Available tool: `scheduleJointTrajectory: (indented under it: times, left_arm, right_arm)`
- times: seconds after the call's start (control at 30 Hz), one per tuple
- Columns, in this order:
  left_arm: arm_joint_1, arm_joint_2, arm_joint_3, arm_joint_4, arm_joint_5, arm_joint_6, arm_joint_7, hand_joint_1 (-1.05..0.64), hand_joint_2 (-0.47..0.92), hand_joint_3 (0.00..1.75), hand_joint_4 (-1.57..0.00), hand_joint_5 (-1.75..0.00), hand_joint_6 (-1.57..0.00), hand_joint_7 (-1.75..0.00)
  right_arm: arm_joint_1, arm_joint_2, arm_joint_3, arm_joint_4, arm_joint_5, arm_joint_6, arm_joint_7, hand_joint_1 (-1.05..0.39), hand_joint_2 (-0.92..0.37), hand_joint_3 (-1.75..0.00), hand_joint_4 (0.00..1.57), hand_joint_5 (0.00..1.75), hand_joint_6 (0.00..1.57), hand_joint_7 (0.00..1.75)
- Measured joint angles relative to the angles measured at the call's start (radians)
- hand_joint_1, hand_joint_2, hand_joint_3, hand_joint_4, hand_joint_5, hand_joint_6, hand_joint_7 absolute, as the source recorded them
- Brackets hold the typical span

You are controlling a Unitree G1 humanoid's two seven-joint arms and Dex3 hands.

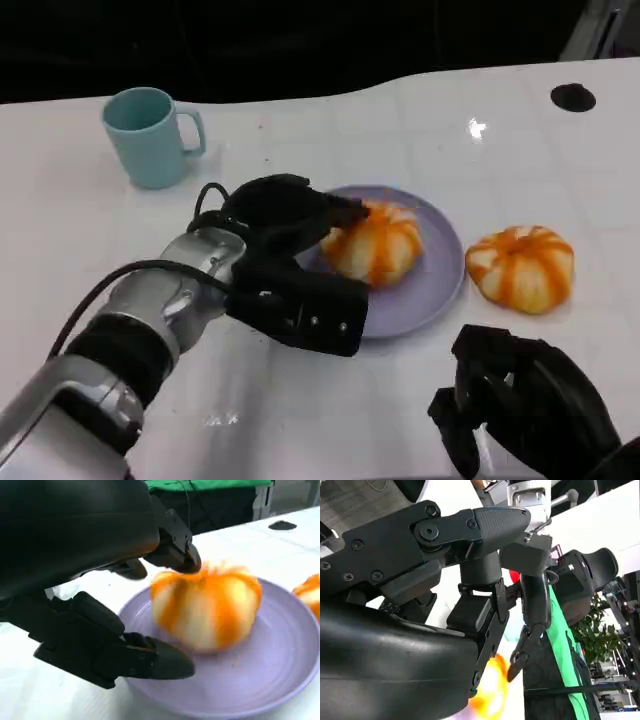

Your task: Grasp the bread from the table and place it into the plate.

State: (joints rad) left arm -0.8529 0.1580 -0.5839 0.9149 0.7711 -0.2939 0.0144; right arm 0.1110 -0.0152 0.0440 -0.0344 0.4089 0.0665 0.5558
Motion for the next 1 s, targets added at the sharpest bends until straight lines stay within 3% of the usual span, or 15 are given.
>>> scheduleJointTrajectory:
  times: [0.33, 0.5, 0.73, 0.87, 1.0]
  left_arm:
    - [0.09, 0.084, 0.051, -0.19, -0.091, -0.022, -0.111, -0.89, 0.92, 0.5, -0.11, -0.32, -0.25, -0.05]
    - [0.182, 0.125, 0.115, -0.315, -0.181, -0.043, -0.159, -0.74, 0.92, 0.4, -0.36, -0.48, -0.47, -0.13]
    - [0.36, 0.125, 0.257, -0.472, -0.456, -0.099, -0.24, -0.61, 0.92, 0.28, -0.43, -1.14, -0.77, -0.21]
    - [0.457, 0.096, 0.332, -0.533, -0.667, -0.113, -0.334, -0.56, 0.92, 0.25, -0.46, -1.37, -0.58, -0.82]
    - [0.548, 0.067, 0.379, -0.599, -0.803, -0.109, -0.394, -0.6, 0.92, 0.31, -0.44, -1.71, -0.45, -1.41]
  right_arm:
    - [0.002, 0.002, 0.0, -0.007, 0.001, 0.0, -0.001, -0.95, -0.92, -0.32, 1.2, 1.64, 1.03, 1.5]
    - [0.005, 0.002, 0.001, -0.016, 0.001, 0.003, -0.002, -0.96, -0.92, -0.32, 1.2, 1.64, 1.04, 1.5]
    - [0.007, 0.001, 0.002, -0.021, -0.001, 0.003, -0.003, -0.96, -0.92, -0.33, 1.2, 1.64, 1.04, 1.5]
    - [0.01, 0.001, 0.002, -0.024, -0.001, 0.005, -0.004, -0.96, -0.92, -0.32, 1.2, 1.64, 1.04, 1.49]
    - [0.011, 0.0, 0.002, -0.026, 0.0, 0.005, -0.004, -0.96, -0.92, -0.31, 1.19, 1.64, 1.04, 1.49]
